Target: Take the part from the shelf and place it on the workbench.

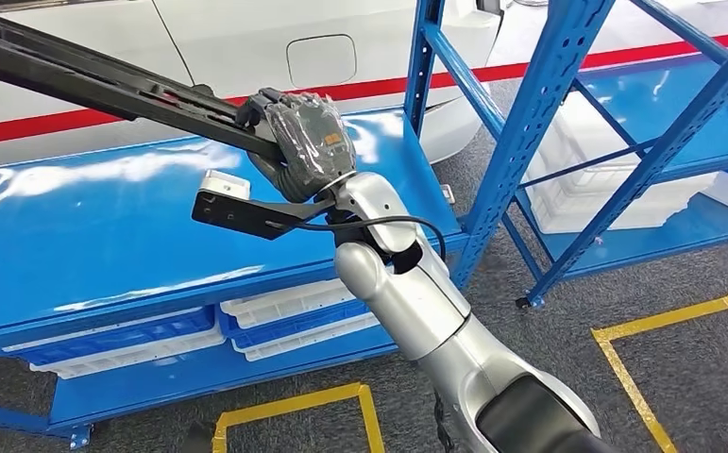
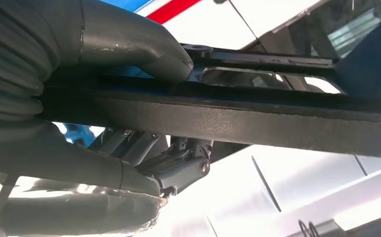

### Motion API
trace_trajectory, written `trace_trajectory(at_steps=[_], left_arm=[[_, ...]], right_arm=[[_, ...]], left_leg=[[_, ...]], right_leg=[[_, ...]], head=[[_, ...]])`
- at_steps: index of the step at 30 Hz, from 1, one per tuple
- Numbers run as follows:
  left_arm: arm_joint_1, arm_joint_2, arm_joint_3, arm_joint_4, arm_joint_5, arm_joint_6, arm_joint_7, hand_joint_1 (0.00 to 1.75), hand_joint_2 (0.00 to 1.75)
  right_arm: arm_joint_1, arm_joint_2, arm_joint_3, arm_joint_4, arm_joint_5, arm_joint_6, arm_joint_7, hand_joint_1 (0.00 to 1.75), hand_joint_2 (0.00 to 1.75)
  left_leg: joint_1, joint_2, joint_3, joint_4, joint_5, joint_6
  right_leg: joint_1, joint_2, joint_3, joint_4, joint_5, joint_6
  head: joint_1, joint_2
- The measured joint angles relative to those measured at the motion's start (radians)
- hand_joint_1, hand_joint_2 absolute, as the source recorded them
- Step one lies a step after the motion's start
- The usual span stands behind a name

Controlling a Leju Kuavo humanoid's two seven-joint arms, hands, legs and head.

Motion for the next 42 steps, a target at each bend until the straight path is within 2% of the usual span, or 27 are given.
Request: trace_trajectory(at_steps=[1,3,4,5,7,8,9,11,13,15,18,19,21,23,24,25,27,29,31,33,34,35,37,38,39,41,42], left_arm=[[0.0,0.0,0.001,0.0,0.0,0.0,0.0,0.0,0.0],[0.001,0.001,0.002,0.0,0.0,0.0,0.001,0.0,0.0],[0.001,0.002,0.003,0.0,0.0,0.0,0.001,0.0,0.0],[0.002,0.003,0.004,0.0,0.0,0.0,0.002,0.0,0.0],[0.002,0.006,0.006,0.0,0.003,0.002,0.005,0.0,0.0],[0.003,0.008,0.009,0.0,0.006,0.004,0.006,0.0,0.0],[0.005,0.009,0.012,0.0,0.011,0.007,0.007,0.0,0.0],[0.01,0.013,0.021,0.0,0.019,0.012,0.005,0.0,0.0],[0.013,0.016,0.025,0.0,0.025,0.016,0.002,0.0,0.0],[0.013,0.018,0.031,0.0,0.035,0.02,-0.002,0.0,0.0],[0.018,0.022,0.05,0.0,0.058,0.028,-0.013,0.0,0.0],[0.02,0.023,0.057,0.0,0.067,0.031,-0.018,0.0,0.0],[0.021,0.028,0.072,0.0,0.081,0.037,-0.027,0.0,0.0],[0.026,0.034,0.086,0.0,0.09,0.042,-0.033,0.0,0.0],[0.029,0.036,0.092,0.0,0.093,0.046,-0.034,0.0,0.0],[0.032,0.038,0.097,0.0,0.094,0.051,-0.035,0.0,0.0],[0.037,0.041,0.104,0.0,0.093,0.064,-0.035,0.0,0.0],[0.038,0.043,0.109,0.0,0.09,0.074,-0.035,0.0,0.0],[0.039,0.043,0.112,0.0,0.086,0.08,-0.035,0.0,0.0],[0.041,0.043,0.115,0.0,0.082,0.084,-0.034,0.0,0.0],[0.043,0.044,0.115,0.0,0.08,0.085,-0.034,0.0,0.0],[0.044,0.045,0.116,0.0,0.078,0.085,-0.033,0.0,0.0],[0.047,0.047,0.117,0.0,0.075,0.088,-0.032,0.0,0.0],[0.047,0.047,0.118,0.0,0.076,0.09,-0.032,0.0,0.0],[0.048,0.047,0.12,0.0,0.077,0.094,-0.033,0.0,0.0],[0.05,0.048,0.123,0.0,0.083,0.101,-0.035,0.0,0.0],[0.051,0.049,0.124,0.0,0.087,0.104,-0.036,0.0,0.0]], right_arm=[[-0.002,0.0,-0.001,-0.002,-0.003,0.001,-0.001,1.75,1.75],[-0.004,-0.002,-0.003,-0.003,-0.013,0.003,-0.002,1.75,1.75],[-0.005,-0.002,-0.004,-0.003,-0.021,0.004,-0.004,1.75,1.75],[-0.006,-0.003,-0.006,-0.003,-0.034,0.005,-0.008,1.75,1.75],[-0.005,-0.005,-0.01,-0.003,-0.072,0.008,-0.026,1.75,1.75],[-0.004,-0.007,-0.015,-0.002,-0.099,0.01,-0.041,1.75,1.75],[-0.004,-0.01,-0.02,0.001,-0.124,0.013,-0.055,1.75,1.75],[-0.004,-0.015,-0.03,0.006,-0.156,0.015,-0.076,1.75,1.75],[-0.004,-0.017,-0.037,0.01,-0.174,0.017,-0.086,1.75,1.75],[-0.006,-0.017,-0.045,0.014,-0.199,0.024,-0.099,1.75,1.75],[-0.013,-0.016,-0.053,0.034,-0.251,0.036,-0.138,1.75,1.75],[-0.017,-0.016,-0.056,0.047,-0.271,0.038,-0.154,1.75,1.75],[-0.025,-0.014,-0.065,0.079,-0.31,0.041,-0.185,1.75,1.75],[-0.03,-0.012,-0.074,0.11,-0.339,0.041,-0.208,1.75,1.75],[-0.031,-0.011,-0.078,0.126,-0.35,0.041,-0.217,1.75,1.75],[-0.031,-0.011,-0.081,0.141,-0.359,0.04,-0.225,1.75,1.75],[-0.033,-0.008,-0.087,0.167,-0.374,0.038,-0.236,1.75,1.75],[-0.037,-0.001,-0.092,0.184,-0.384,0.037,-0.242,1.75,1.75],[-0.045,0.008,-0.097,0.197,-0.39,0.035,-0.246,1.75,1.75],[-0.051,0.011,-0.101,0.21,-0.394,0.033,-0.248,1.75,1.75],[-0.054,0.013,-0.103,0.217,-0.397,0.033,-0.249,1.75,1.75],[-0.056,0.015,-0.105,0.223,-0.401,0.033,-0.249,1.75,1.75],[-0.057,0.02,-0.107,0.236,-0.413,0.036,-0.251,1.75,1.75],[-0.057,0.022,-0.108,0.241,-0.42,0.039,-0.253,1.75,1.75],[-0.057,0.024,-0.109,0.248,-0.426,0.041,-0.256,1.75,1.75],[-0.056,0.025,-0.112,0.261,-0.433,0.046,-0.262,1.75,1.75],[-0.056,0.026,-0.114,0.266,-0.435,0.047,-0.265,1.75,1.75]], left_leg=[[0.001,0.001,-0.002,-0.002,0.007,-0.006],[0.004,-0.001,-0.01,0.001,0.005,-0.019],[0.006,-0.002,-0.018,0.016,-0.017,-0.025],[0.009,-0.004,-0.033,0.052,-0.058,-0.032],[0.016,-0.005,-0.071,0.179,-0.156,-0.046],[0.02,-0.005,-0.086,0.244,-0.185,-0.053],[0.023,-0.005,-0.089,0.284,-0.19,-0.058],[0.033,-0.004,-0.041,0.257,-0.146,-0.068],[0.039,-0.006,0.056,0.129,-0.12,-0.076],[0.036,-0.009,0.109,0.041,-0.135,-0.069],[0.026,-0.008,0.099,0.026,-0.123,-0.036],[0.025,-0.006,0.091,0.024,-0.113,-0.022],[0.024,-0.002,0.067,0.021,-0.088,0.0],[0.022,-0.002,0.036,0.021,-0.063,0.006],[0.021,-0.001,0.021,0.021,-0.051,0.007],[0.02,-0.001,0.005,0.022,-0.038,0.006],[0.018,-0.001,-0.022,0.022,-0.015,0.002],[0.015,-0.002,-0.041,0.023,0.006,-0.006],[0.016,-0.001,-0.048,0.018,0.027,-0.019],[0.02,-0.001,-0.05,0.007,0.045,-0.033],[0.022,-0.002,-0.056,0.012,0.031,-0.039],[0.024,-0.004,-0.066,0.036,-0.003,-0.044],[0.027,-0.005,-0.098,0.142,-0.107,-0.055],[0.029,-0.005,-0.112,0.211,-0.147,-0.06],[0.03,-0.005,-0.119,0.266,-0.164,-0.065],[0.034,-0.005,-0.089,0.29,-0.139,-0.071],[0.037,-0.004,-0.047,0.249,-0.114,-0.073]], right_leg=[[0.002,0.0,0.002,-0.011,0.002,-0.005],[-0.008,-0.001,-0.009,-0.017,0.019,-0.017],[-0.014,-0.002,-0.016,-0.02,0.03,-0.025],[-0.02,-0.003,-0.025,-0.022,0.043,-0.031],[-0.019,-0.004,-0.051,-0.021,0.064,-0.037],[-0.019,-0.005,-0.066,-0.018,0.074,-0.035],[-0.019,-0.005,-0.08,-0.015,0.083,-0.033],[-0.023,-0.005,-0.11,-0.004,0.098,-0.025],[-0.024,-0.004,-0.136,0.013,0.108,-0.013],[-0.021,-0.004,-0.151,0.024,0.119,0.002],[-0.019,-0.004,-0.162,0.025,0.134,0.027],[-0.02,-0.004,-0.172,0.038,0.12,0.027],[-0.023,-0.004,-0.208,0.123,0.047,0.018],[-0.022,-0.003,-0.244,0.261,-0.03,0.014],[-0.022,-0.003,-0.247,0.31,-0.043,0.019],[-0.021,-0.003,-0.234,0.327,-0.038,0.027],[-0.018,-0.003,-0.154,0.253,-0.003,0.039],[-0.012,-0.003,-0.042,0.101,-0.008,0.027],[-0.004,-0.002,0.006,0.011,-0.028,0.009],[-0.006,-0.003,-0.004,-0.002,-0.013,-0.007],[-0.01,-0.004,-0.009,-0.005,0.0,-0.018],[-0.016,-0.006,-0.017,-0.008,0.016,-0.027],[-0.018,-0.007,-0.043,-0.009,0.044,-0.038],[-0.017,-0.007,-0.058,-0.008,0.057,-0.039],[-0.017,-0.008,-0.074,-0.007,0.069,-0.038],[-0.017,-0.008,-0.105,-0.003,0.091,-0.033],[-0.018,-0.008,-0.12,0.002,0.1,-0.028]], head=[[0.0,0.0],[0.0,0.0],[-0.001,0.0],[-0.001,0.0],[-0.003,0.0],[-0.003,0.0],[-0.003,0.0],[-0.003,0.0],[-0.004,0.0],[-0.003,0.0],[-0.002,0.0],[-0.001,0.0],[0.0,0.0],[0.002,0.0],[0.002,0.0],[0.002,0.0],[0.002,0.0],[0.002,0.0],[0.0,0.0],[0.0,0.0],[-0.001,0.0],[-0.002,0.0],[-0.003,0.0],[-0.004,0.0],[-0.004,0.0],[-0.004,0.0],[-0.004,0.0]])
